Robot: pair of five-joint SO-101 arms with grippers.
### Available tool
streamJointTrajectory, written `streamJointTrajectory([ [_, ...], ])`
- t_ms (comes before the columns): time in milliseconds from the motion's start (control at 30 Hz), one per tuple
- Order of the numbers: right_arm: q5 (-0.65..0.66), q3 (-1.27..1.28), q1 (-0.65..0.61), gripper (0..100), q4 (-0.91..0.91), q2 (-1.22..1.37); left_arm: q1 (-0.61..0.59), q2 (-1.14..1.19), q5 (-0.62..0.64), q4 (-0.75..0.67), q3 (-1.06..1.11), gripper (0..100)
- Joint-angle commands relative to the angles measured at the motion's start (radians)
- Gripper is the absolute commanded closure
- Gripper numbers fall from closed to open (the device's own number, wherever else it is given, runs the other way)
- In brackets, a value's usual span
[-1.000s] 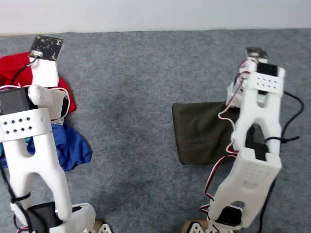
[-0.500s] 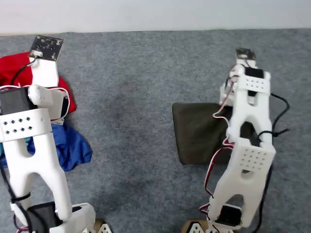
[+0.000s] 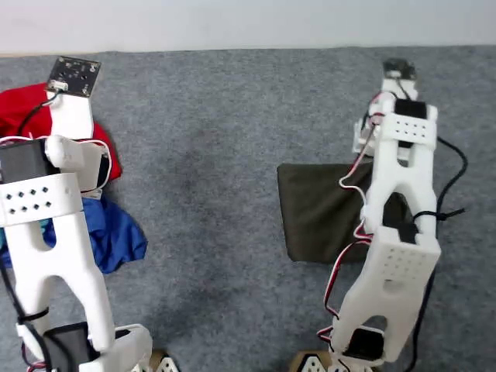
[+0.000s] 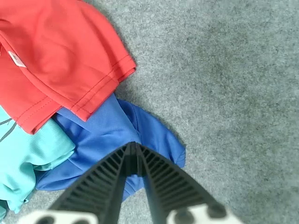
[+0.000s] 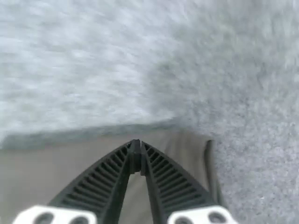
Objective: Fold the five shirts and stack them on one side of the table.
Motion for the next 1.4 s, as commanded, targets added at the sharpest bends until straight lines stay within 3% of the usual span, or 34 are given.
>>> streamJointTrajectory([
  [0,0.000,-0.055,-0.039,98.8,0.091,-0.151,0.002,-0.040,0.000,-0.014,-0.010,100],
  [400,-0.002,-0.051,0.033,98.8,0.467,-0.274,0.002,-0.041,0.015,-0.012,-0.012,100],
  [633,-0.002,0.129,0.127,98.8,0.472,-0.367,0.015,-0.041,0.100,0.031,-0.065,100],
  [867,-0.005,0.468,0.127,98.6,0.466,-0.573,0.034,-0.041,0.100,0.037,-0.067,100],
  [1033,-0.015,0.566,0.131,98.7,0.458,-0.659,0.034,-0.041,0.100,0.038,-0.059,100],
  [1233,-0.328,0.684,0.130,98.8,0.278,-0.736,0.034,-0.040,0.100,0.038,-0.059,100],
  [1367,-0.436,0.810,0.133,98.3,0.136,-0.760,0.034,-0.040,0.100,0.038,-0.059,100],
])
